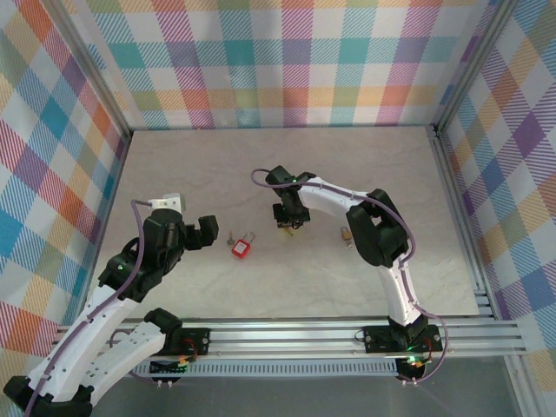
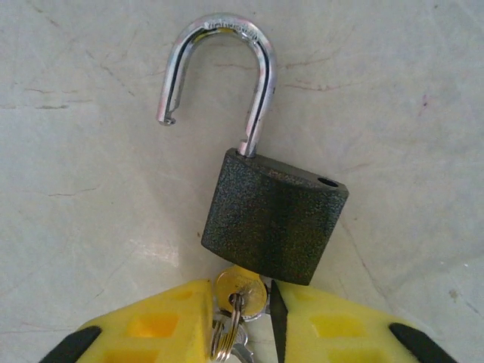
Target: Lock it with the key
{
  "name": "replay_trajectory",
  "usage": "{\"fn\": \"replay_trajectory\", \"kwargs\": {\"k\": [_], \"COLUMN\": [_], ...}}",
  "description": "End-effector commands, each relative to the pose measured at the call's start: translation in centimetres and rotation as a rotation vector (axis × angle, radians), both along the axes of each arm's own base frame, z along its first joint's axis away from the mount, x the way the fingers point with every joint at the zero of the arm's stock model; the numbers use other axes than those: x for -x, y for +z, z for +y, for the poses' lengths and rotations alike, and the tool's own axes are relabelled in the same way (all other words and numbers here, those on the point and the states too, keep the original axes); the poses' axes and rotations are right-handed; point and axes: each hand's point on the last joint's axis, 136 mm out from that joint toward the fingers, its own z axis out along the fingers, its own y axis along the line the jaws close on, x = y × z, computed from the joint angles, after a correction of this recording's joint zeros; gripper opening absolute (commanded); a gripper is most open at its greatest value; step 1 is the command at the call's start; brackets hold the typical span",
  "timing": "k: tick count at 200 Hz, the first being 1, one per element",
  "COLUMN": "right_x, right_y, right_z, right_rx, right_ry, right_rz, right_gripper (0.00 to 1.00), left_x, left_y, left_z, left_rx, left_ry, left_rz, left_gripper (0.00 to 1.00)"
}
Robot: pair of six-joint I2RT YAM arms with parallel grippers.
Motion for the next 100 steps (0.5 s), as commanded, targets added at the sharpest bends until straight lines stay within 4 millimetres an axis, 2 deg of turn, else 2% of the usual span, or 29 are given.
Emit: {"fn": "replay_trajectory", "kwargs": {"k": [1, 39, 100], "right_x": [-0.2, -0.3, -0.3], "right_y": [-1.1, -1.3, -0.3], "right_z": [-0.3, -0.5, 0.0], "right_rx": [0.021, 0.022, -0.02], "right_ry": [-0.002, -0.003, 0.019], "right_rz": [0.018, 0.023, 0.003], "right_gripper": [0.25, 0.19, 0.15], "left_x": [-0.1, -0.1, -0.1], "left_y": [-0.1, -0.2, -0.3], "left_z": [0.1, 0.1, 0.1], "left_rx": [-0.013, -0.014, -0.016], "left_ry": [-0.006, -0.007, -0.007], "left_rz": [-0.002, 0.0, 0.002], "left_gripper": [1.0, 1.0, 1.0]}}
